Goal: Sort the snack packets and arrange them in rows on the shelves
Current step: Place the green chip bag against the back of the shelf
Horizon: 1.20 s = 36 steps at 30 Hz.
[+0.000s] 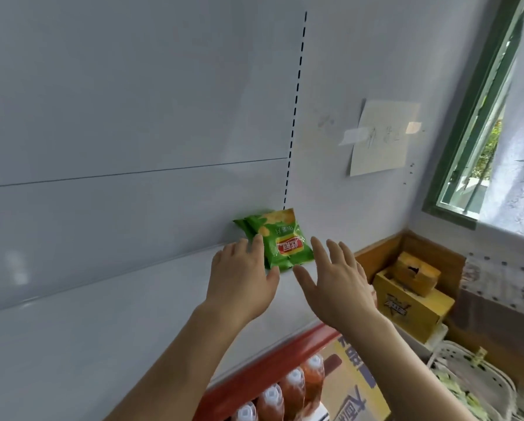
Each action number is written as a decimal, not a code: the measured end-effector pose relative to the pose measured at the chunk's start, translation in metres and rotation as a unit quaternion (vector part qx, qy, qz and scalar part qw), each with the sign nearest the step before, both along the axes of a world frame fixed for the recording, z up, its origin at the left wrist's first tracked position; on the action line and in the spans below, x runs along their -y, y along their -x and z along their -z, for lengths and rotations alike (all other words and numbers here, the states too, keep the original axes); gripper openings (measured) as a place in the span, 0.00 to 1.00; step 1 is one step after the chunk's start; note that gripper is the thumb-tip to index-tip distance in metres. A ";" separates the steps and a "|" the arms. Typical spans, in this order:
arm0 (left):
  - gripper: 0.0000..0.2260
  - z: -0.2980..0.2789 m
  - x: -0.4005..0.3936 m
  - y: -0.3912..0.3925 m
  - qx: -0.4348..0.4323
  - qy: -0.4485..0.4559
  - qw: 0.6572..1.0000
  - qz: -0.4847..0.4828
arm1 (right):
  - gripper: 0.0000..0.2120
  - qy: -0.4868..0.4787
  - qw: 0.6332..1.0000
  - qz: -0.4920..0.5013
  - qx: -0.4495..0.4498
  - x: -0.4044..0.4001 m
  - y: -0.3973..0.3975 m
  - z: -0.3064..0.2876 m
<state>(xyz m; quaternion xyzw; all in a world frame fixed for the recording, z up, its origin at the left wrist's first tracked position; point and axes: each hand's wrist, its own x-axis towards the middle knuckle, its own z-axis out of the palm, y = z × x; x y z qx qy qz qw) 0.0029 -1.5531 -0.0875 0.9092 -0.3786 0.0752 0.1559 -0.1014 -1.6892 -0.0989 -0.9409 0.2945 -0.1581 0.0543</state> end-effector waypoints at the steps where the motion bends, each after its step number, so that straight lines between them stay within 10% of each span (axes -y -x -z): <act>1: 0.30 0.001 0.008 -0.003 -0.014 -0.004 1.000 -0.005 | 0.34 -0.011 1.000 -0.008 -0.001 0.011 -0.009 0.002; 10: 0.29 0.005 0.080 -0.052 -0.239 0.121 0.950 -0.163 | 0.42 -0.119 0.979 -0.165 -0.025 0.101 -0.095 0.008; 19: 0.18 0.011 0.100 -0.059 -0.267 0.312 0.882 -0.231 | 0.42 -0.232 0.930 -0.281 0.043 0.114 -0.117 0.015; 27: 0.29 -0.001 0.074 -0.030 -0.324 0.502 0.780 -0.187 | 0.41 -0.269 0.874 -0.343 0.215 0.093 -0.097 0.009; 30: 0.13 -0.002 0.050 -0.016 -0.318 0.507 0.782 -0.174 | 0.41 -0.303 0.848 -0.364 0.236 0.071 -0.091 0.005; 36: 0.21 -0.013 -0.023 0.012 -0.294 0.527 0.779 -0.170 | 0.41 -0.323 0.817 -0.413 0.240 0.002 -0.076 -0.005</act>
